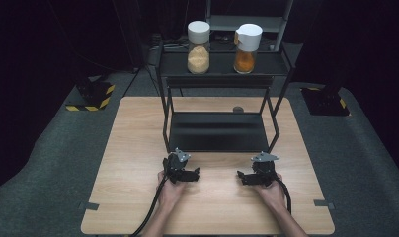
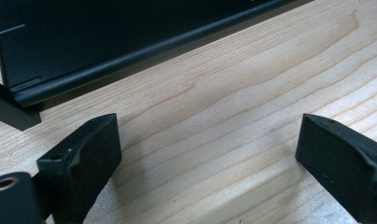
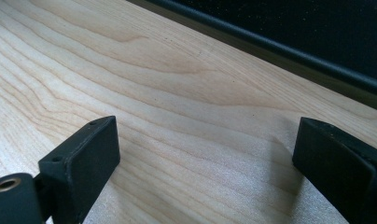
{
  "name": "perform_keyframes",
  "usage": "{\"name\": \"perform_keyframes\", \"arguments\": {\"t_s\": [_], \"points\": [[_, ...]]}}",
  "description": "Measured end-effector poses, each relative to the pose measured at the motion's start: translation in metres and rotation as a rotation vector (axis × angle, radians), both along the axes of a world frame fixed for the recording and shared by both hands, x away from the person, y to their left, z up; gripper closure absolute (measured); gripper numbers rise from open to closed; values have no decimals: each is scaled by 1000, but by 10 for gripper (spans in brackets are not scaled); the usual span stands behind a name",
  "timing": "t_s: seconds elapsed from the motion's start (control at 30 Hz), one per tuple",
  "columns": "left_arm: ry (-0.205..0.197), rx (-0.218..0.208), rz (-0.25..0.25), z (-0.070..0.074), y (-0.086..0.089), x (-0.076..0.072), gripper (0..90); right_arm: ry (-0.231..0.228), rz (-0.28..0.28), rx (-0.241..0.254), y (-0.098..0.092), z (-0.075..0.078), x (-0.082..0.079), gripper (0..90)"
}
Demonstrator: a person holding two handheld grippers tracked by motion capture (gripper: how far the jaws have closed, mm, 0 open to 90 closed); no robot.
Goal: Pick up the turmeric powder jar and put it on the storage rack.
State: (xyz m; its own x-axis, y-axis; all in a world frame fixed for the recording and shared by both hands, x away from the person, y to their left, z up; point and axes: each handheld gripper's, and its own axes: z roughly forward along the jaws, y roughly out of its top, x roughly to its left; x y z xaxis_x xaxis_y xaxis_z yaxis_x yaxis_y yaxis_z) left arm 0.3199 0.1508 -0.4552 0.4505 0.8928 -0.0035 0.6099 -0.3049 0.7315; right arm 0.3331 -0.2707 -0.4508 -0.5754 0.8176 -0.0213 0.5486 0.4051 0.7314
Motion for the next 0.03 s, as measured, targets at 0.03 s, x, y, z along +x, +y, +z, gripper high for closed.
{"name": "perform_keyframes", "arguments": {"t_s": [0.03], "points": [[2,3,-5,0,0,1,48,1,-3,0,0,0,0,64]]}}
